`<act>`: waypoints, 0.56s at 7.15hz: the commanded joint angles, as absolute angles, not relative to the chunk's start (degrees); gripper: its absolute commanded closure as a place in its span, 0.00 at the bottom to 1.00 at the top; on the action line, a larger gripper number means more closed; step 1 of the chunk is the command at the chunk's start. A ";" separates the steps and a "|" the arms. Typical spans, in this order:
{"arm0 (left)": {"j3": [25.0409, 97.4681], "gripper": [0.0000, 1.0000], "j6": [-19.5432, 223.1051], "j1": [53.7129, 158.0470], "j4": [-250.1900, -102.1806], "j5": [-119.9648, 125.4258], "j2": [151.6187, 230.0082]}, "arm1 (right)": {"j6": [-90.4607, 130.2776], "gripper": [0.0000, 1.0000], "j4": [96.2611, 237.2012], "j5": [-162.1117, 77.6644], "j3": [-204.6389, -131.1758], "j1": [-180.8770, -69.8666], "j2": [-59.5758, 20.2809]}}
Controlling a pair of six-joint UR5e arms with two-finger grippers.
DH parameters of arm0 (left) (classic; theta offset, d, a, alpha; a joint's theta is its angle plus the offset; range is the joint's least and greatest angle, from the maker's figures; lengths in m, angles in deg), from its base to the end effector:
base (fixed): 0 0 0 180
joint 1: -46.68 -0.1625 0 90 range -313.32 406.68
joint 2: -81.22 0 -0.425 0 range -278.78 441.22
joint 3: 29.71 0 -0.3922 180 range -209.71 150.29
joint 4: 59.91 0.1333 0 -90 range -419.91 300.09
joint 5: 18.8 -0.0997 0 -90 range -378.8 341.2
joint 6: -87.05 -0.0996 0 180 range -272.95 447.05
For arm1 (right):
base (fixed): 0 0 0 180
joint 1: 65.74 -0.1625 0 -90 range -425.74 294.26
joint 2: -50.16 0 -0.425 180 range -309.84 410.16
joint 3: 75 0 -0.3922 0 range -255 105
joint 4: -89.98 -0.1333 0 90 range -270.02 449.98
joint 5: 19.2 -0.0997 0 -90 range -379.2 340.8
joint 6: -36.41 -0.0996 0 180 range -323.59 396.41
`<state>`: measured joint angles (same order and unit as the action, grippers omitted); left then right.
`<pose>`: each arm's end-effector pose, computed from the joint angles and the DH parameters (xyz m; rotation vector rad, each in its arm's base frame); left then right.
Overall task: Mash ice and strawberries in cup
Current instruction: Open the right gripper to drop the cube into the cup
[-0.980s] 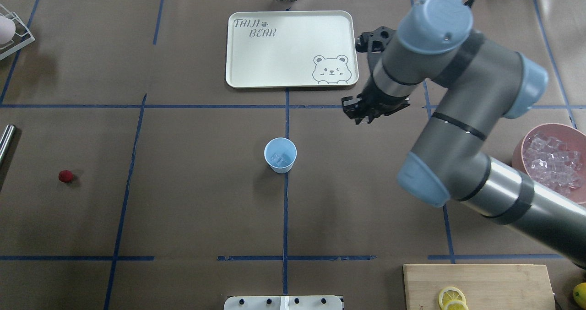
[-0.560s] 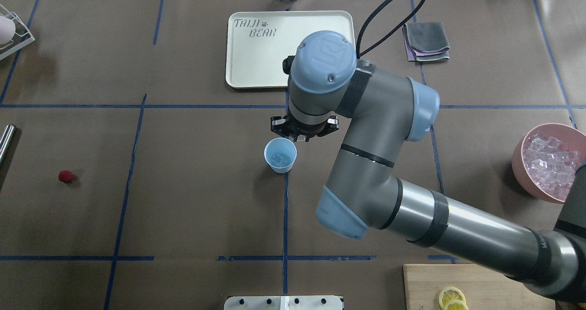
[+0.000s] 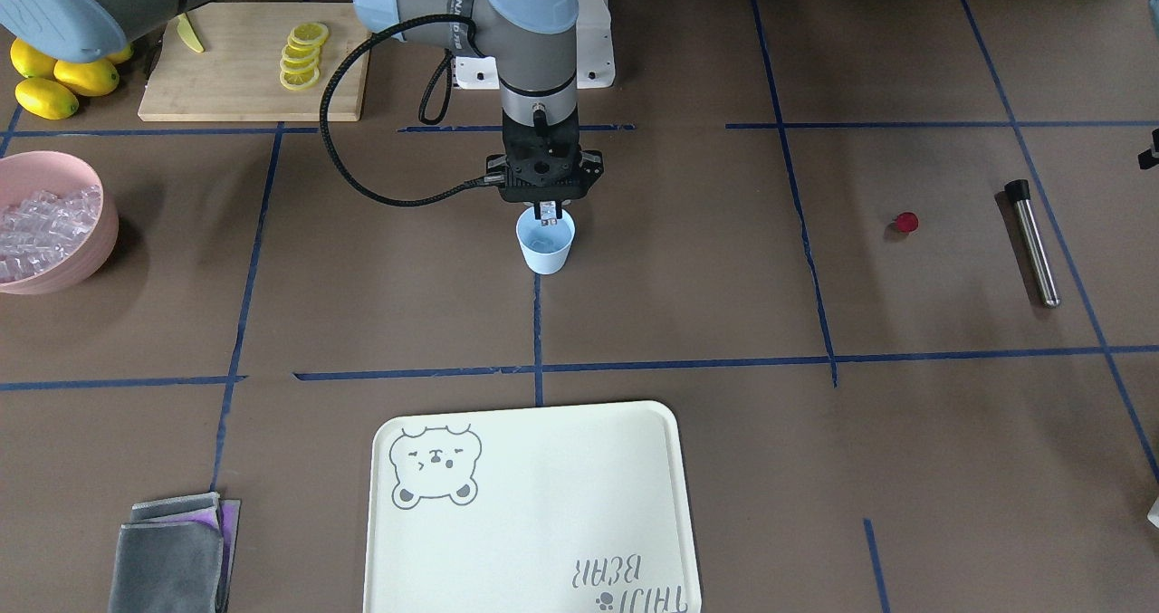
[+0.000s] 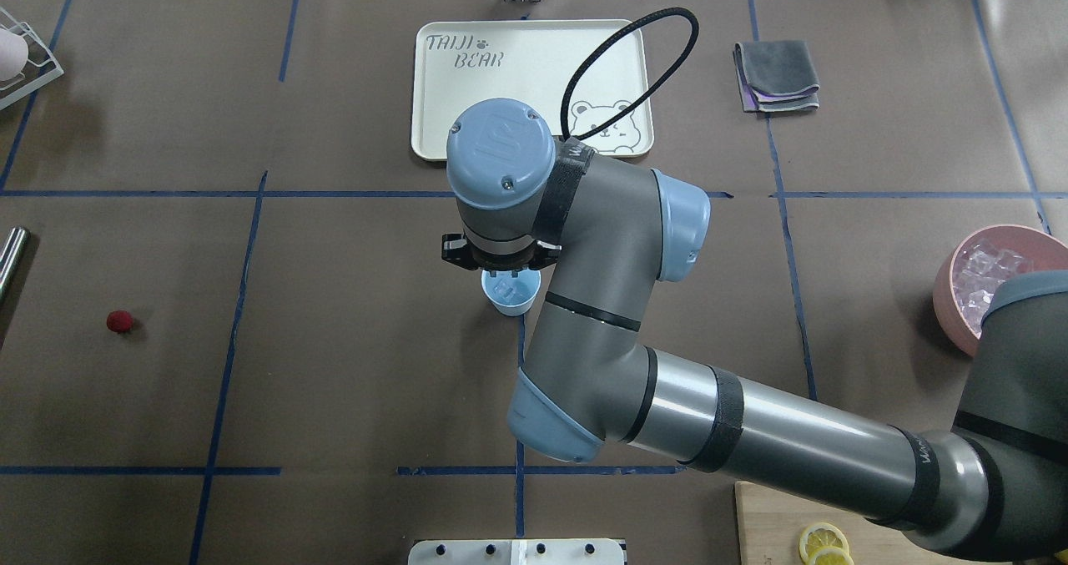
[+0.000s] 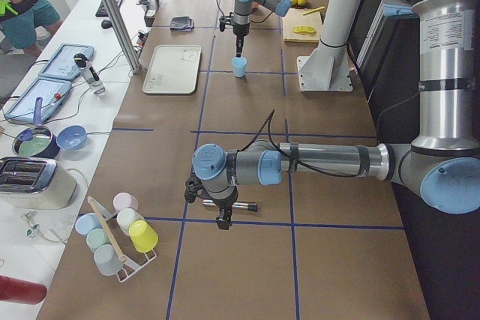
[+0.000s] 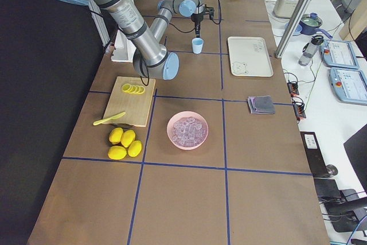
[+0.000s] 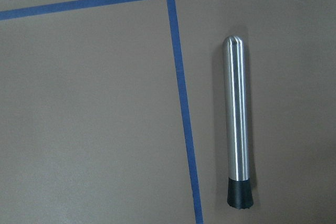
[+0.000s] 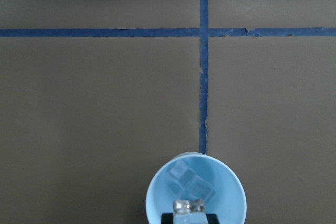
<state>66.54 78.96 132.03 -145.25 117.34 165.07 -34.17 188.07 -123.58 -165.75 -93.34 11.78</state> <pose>-0.0256 -0.4441 0.6611 -0.0511 0.8079 0.1781 -0.5801 -0.4258 0.1152 0.0881 -0.7997 0.0380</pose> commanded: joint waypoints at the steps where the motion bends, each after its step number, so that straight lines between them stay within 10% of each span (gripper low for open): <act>1: 66.44 0.00 78.96 131.94 -145.16 117.34 165.07 | -34.17 0.01 187.98 -123.26 -165.44 -93.16 11.31; 4: 66.35 0.00 78.96 131.94 -145.25 117.34 165.07 | -33.73 0.01 188.07 -123.61 -165.96 -94.90 11.40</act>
<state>66.38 78.97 131.94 -145.18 117.34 165.07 -34.07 188.04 -123.35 -165.69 -93.58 11.41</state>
